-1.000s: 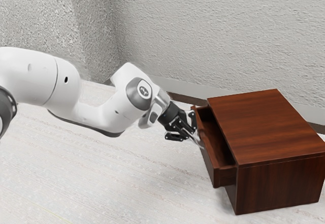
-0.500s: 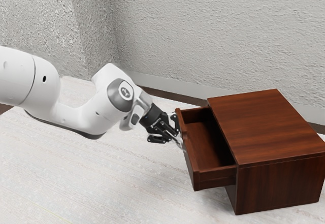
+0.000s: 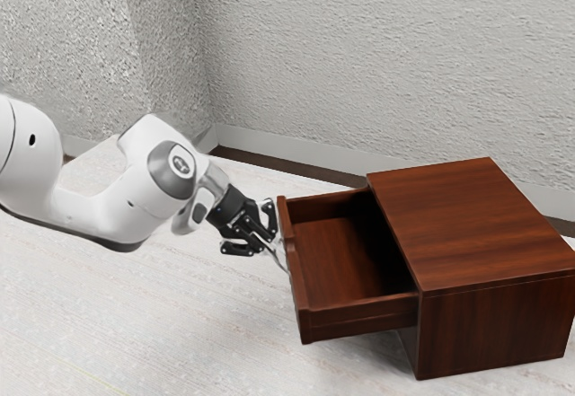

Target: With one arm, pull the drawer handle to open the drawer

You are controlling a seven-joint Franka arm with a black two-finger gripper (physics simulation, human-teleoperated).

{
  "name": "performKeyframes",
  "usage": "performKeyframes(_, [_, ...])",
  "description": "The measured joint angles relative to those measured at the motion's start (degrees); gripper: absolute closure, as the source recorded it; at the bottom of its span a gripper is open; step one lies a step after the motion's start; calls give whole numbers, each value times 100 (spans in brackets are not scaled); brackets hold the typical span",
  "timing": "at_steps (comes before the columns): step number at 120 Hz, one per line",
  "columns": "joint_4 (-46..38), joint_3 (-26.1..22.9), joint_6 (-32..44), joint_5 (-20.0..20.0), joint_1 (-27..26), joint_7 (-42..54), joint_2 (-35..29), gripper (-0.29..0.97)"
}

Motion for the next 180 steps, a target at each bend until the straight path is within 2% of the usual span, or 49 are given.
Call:
performKeyframes(21, [-369,0,-2,-8,118,-2,-358,79])
performKeyframes(50, [-495,62,-23,43,68,-7,-493,78])
performKeyframes(82, [-565,33,-30,-27,43,-6,-589,62])
performKeyframes(98, [-818,36,-34,-27,6,-7,-926,56])
performKeyframes(122, [-1237,209,-56,54,337,-6,-1816,50])
performKeyframes(126, [-1094,233,-61,234,342,-6,-1862,48])
performKeyframes(129, [-926,244,-70,519,344,-13,-1880,46])
performKeyframes(142, [279,314,-505,2472,374,-420,-1702,37])
performKeyframes(149, [1501,389,-1196,3614,366,-863,-1307,30])
performKeyframes(155, [2417,564,-1848,4295,298,-1280,-964,23])
performKeyframes(167, [3767,927,-3180,5073,252,-2274,-448,15])
performKeyframes(180, [4149,1201,-4164,5422,323,-3514,-322,9])
